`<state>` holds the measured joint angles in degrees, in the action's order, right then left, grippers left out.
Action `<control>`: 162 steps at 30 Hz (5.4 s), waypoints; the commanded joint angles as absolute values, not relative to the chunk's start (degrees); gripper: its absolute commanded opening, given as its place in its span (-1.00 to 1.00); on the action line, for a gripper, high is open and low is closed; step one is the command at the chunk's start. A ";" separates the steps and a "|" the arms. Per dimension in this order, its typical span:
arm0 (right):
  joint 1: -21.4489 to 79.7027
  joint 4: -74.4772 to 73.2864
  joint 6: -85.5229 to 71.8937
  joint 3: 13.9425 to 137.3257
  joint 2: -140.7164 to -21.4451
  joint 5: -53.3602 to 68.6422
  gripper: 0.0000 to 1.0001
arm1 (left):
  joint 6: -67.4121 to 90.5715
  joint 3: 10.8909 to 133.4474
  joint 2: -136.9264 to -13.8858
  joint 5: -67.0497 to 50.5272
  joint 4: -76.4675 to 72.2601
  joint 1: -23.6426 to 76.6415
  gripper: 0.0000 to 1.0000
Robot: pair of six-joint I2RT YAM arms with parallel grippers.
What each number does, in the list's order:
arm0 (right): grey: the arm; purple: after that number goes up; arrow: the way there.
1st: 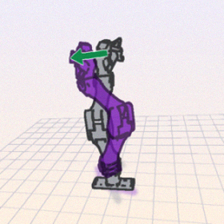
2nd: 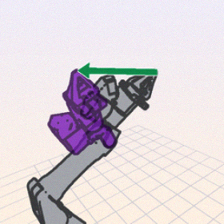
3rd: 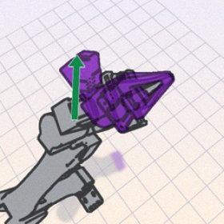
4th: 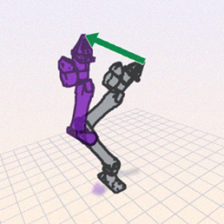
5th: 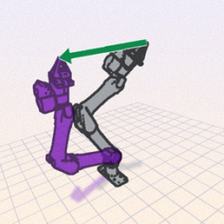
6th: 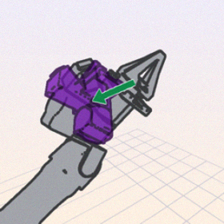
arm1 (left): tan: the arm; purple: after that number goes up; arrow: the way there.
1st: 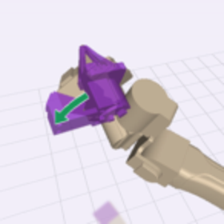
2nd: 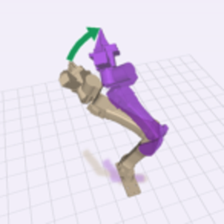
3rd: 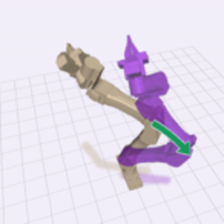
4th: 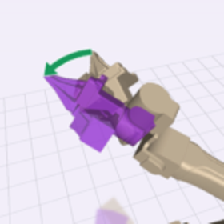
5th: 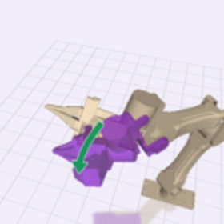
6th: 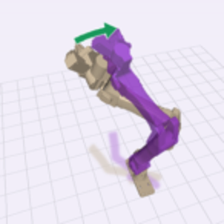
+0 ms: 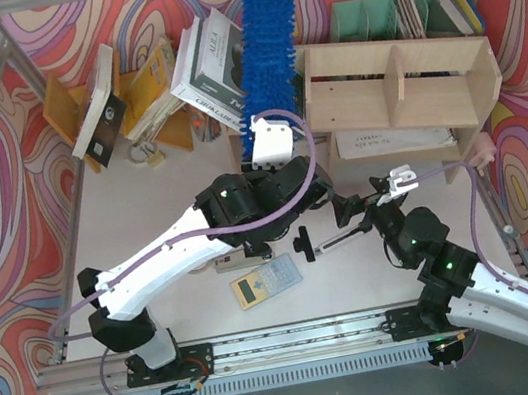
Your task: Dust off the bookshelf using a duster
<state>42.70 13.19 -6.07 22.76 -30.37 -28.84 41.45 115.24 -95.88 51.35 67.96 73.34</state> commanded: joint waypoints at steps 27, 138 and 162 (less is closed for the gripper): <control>42.66 18.66 -1.98 24.40 -34.20 -29.88 0.97 | 46.43 103.36 -88.82 40.68 72.86 72.60 -1.00; 42.71 -7.47 3.45 47.64 -33.43 -33.14 0.97 | 40.80 88.66 -78.66 49.00 59.91 73.50 -1.00; 42.67 -6.67 5.05 46.31 -30.69 -29.33 0.97 | 40.20 88.98 -82.84 46.44 59.21 73.46 -1.00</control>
